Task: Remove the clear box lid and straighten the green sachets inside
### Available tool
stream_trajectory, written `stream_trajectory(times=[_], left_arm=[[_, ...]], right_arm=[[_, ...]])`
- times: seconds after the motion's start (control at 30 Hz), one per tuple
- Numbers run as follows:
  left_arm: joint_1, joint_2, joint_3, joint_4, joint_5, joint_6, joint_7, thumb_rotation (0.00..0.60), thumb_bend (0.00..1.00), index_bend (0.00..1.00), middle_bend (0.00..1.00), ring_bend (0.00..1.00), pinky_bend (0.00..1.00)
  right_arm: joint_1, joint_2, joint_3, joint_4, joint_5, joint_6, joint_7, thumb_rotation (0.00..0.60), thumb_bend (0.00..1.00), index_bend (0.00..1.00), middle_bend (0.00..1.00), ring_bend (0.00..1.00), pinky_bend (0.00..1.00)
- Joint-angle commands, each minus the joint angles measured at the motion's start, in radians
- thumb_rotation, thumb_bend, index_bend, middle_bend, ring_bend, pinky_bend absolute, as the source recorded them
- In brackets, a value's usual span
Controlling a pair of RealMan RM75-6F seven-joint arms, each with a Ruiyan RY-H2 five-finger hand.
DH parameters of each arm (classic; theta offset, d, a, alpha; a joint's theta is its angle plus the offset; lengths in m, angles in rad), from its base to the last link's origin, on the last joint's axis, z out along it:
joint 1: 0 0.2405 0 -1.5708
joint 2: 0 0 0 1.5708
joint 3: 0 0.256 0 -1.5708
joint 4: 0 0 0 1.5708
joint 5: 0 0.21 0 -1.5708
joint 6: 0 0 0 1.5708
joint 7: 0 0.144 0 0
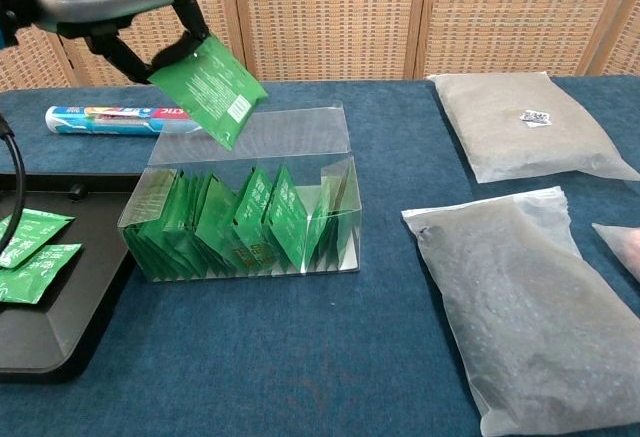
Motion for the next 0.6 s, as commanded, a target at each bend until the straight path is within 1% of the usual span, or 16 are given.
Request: stream_trajectory(times=[0.03, 0.1, 0.17, 0.27, 0.4, 0.5, 0.53, 0.6], left_arm=[[0.043, 0.065, 0.011, -0.035, 0.026, 0.046, -0.038, 0.600, 0.53, 0.79, 0.00, 0.00, 0.00], [0.068, 0.094, 0.027, -0.039, 0.040, 0.065, -0.062, 0.600, 0.53, 0.79, 0.00, 0.00, 0.00], [0.107, 0.125, 0.055, -0.033, 0.062, 0.096, -0.098, 0.600, 0.53, 0.79, 0.00, 0.00, 0.00], [0.175, 0.154, 0.104, 0.013, 0.095, 0.152, -0.166, 0.600, 0.53, 0.79, 0.00, 0.00, 0.00], [0.256, 0.150, 0.156, 0.124, 0.118, 0.209, -0.261, 0.600, 0.53, 0.79, 0.00, 0.00, 0.00], [0.326, 0.120, 0.197, 0.231, 0.089, 0.216, -0.396, 0.600, 0.53, 0.78, 0.00, 0.00, 0.00], [0.337, 0.110, 0.203, 0.260, 0.088, 0.217, -0.420, 0.600, 0.53, 0.73, 0.00, 0.00, 0.00], [0.350, 0.106, 0.219, 0.287, 0.068, 0.176, -0.452, 0.600, 0.45, 0.40, 0.00, 0.00, 0.00]], right_arm=[[-0.002, 0.001, -0.003, -0.004, -0.007, 0.004, -0.001, 0.600, 0.00, 0.00, 0.00, 0.00, 0.00], [-0.002, 0.002, -0.005, -0.008, -0.012, 0.007, -0.001, 0.600, 0.00, 0.00, 0.00, 0.00, 0.00], [-0.004, 0.004, -0.007, -0.013, -0.017, 0.013, -0.001, 0.600, 0.00, 0.00, 0.00, 0.00, 0.00], [-0.008, 0.007, -0.008, -0.019, -0.025, 0.022, 0.001, 0.600, 0.00, 0.00, 0.00, 0.00, 0.00], [-0.009, 0.009, -0.012, -0.025, -0.036, 0.027, 0.003, 0.600, 0.00, 0.00, 0.00, 0.00, 0.00], [-0.009, 0.010, -0.016, -0.030, -0.045, 0.030, 0.001, 0.600, 0.00, 0.00, 0.00, 0.00, 0.00], [-0.009, 0.010, -0.017, -0.031, -0.048, 0.031, -0.001, 0.600, 0.00, 0.00, 0.00, 0.00, 0.00], [-0.010, 0.010, -0.018, -0.035, -0.052, 0.034, -0.005, 0.600, 0.00, 0.00, 0.00, 0.00, 0.00]])
